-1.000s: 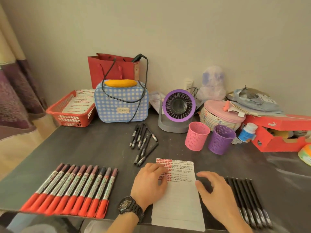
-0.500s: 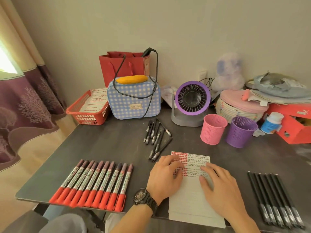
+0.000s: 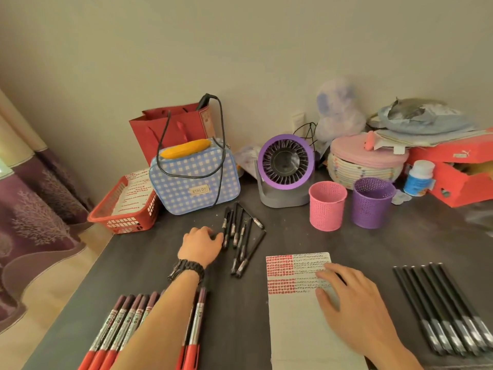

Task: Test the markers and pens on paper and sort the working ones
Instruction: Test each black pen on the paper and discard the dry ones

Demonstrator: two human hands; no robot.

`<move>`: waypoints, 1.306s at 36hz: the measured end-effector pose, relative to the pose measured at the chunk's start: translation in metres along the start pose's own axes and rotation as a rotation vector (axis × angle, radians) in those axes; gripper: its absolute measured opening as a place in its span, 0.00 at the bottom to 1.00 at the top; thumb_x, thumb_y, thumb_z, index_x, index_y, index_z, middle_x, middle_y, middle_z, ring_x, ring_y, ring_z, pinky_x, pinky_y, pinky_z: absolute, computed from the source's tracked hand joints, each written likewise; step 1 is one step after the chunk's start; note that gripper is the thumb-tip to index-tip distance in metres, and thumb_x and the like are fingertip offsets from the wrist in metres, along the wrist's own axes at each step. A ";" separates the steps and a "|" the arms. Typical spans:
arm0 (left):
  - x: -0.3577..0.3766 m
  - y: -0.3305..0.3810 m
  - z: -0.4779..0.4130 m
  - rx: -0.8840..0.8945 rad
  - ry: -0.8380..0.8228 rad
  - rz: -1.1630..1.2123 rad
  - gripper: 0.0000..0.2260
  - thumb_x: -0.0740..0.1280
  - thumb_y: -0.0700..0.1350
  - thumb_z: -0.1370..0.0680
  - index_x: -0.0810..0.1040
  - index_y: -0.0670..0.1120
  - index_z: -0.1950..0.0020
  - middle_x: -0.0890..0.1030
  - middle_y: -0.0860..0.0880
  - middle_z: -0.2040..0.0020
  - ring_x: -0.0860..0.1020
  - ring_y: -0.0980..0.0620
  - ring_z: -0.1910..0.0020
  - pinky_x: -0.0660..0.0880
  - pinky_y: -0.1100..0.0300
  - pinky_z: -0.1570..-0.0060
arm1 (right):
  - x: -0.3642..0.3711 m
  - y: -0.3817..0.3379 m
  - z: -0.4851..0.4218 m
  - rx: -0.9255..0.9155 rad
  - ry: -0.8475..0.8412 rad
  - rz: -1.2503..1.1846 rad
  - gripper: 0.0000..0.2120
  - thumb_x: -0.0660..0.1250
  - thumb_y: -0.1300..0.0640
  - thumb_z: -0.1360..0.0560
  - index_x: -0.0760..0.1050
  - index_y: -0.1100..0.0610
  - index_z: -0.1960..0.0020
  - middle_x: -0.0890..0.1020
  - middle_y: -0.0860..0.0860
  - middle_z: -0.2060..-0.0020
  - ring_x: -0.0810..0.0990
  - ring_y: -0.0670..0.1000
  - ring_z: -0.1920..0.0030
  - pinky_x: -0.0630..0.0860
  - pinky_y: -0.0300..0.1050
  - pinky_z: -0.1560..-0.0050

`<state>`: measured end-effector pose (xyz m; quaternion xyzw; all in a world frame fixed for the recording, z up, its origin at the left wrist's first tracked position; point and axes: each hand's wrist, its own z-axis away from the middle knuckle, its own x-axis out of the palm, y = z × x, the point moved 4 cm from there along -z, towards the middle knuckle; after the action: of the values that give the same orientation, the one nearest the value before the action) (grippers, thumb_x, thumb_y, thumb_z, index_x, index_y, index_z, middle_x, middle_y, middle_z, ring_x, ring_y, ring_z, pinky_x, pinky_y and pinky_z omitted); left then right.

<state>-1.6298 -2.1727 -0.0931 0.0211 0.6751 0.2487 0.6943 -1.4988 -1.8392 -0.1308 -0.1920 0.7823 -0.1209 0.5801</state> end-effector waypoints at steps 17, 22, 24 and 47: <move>-0.007 0.005 0.023 -0.018 0.115 -0.199 0.09 0.65 0.55 0.21 0.82 0.54 0.48 0.81 0.52 0.48 0.80 0.47 0.49 0.73 0.56 0.56 | -0.004 -0.003 -0.002 -0.013 0.036 0.028 0.19 0.82 0.52 0.35 0.84 0.47 0.45 0.83 0.45 0.42 0.83 0.52 0.43 0.80 0.55 0.45; -0.012 -0.012 0.036 -0.102 0.139 -0.062 0.08 0.63 0.56 0.20 0.80 0.55 0.48 0.79 0.51 0.53 0.80 0.45 0.51 0.73 0.56 0.56 | -0.004 -0.003 -0.001 -0.018 0.046 0.013 0.18 0.82 0.53 0.35 0.85 0.48 0.46 0.83 0.46 0.42 0.83 0.53 0.43 0.79 0.56 0.45; -0.014 -0.020 0.041 -0.123 0.180 0.048 0.08 0.62 0.56 0.19 0.78 0.55 0.48 0.78 0.52 0.55 0.78 0.47 0.55 0.72 0.56 0.56 | -0.005 -0.004 -0.001 -0.015 0.046 -0.001 0.18 0.82 0.54 0.34 0.85 0.48 0.45 0.83 0.46 0.42 0.83 0.54 0.42 0.78 0.56 0.44; 0.018 0.051 0.217 0.568 0.092 0.617 0.07 0.59 0.62 0.21 0.72 0.66 0.45 0.82 0.64 0.52 0.80 0.61 0.56 0.75 0.63 0.57 | -0.055 -0.055 0.037 0.635 -0.300 -1.960 0.42 0.57 0.24 0.30 0.84 0.59 0.41 0.83 0.59 0.39 0.83 0.60 0.69 0.79 0.48 0.74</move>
<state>-1.4412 -2.0553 -0.0728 0.4018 0.7091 0.2495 0.5230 -1.4409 -1.8633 -0.0722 -0.5949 0.1352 -0.7144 0.3427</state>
